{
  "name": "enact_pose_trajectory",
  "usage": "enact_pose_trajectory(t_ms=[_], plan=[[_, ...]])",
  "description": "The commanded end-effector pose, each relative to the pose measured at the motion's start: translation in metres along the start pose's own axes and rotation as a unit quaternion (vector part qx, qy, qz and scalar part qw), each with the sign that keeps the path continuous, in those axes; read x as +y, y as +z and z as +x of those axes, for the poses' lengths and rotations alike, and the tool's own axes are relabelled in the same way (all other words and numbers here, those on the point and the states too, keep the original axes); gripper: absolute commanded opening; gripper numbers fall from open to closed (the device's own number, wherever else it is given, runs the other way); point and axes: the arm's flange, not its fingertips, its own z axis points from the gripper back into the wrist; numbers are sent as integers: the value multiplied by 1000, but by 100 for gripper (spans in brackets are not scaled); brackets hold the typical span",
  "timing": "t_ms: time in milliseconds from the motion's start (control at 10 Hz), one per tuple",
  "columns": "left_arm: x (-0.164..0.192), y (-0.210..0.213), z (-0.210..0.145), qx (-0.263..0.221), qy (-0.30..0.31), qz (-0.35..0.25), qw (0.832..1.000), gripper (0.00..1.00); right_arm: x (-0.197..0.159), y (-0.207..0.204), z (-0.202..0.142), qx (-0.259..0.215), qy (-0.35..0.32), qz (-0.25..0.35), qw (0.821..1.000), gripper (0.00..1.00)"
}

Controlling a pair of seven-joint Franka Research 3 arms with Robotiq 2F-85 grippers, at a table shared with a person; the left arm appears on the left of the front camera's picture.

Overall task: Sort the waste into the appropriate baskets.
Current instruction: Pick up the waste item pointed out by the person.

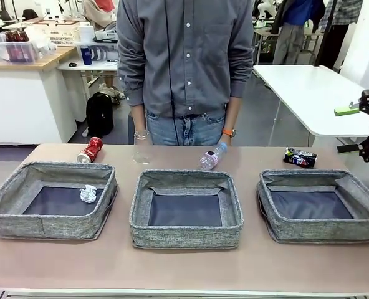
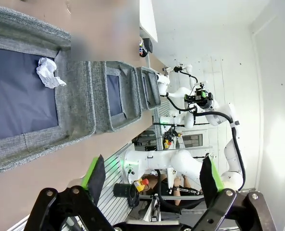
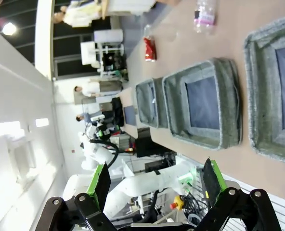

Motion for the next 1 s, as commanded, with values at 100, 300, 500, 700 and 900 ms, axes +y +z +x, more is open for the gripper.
enact_pose_trajectory(t_ms=[100, 300, 500, 700, 900], plan=[[-2, 1, 0, -2, -3, 2, 1000, 100, 0, 1, -1, 4, 8, 3, 1000, 100], [-2, 1, 0, -2, -3, 2, 1000, 100, 0, 1, -1, 4, 8, 3, 1000, 100], [-2, 1, 0, -2, -3, 2, 1000, 100, 0, 1, -1, 4, 8, 3, 1000, 100], [-2, 1, 0, -2, -3, 2, 1000, 100, 0, 1, -1, 4, 8, 3, 1000, 100], [-2, 1, 0, -2, -3, 2, 1000, 100, 0, 1, -1, 4, 8, 3, 1000, 100]])
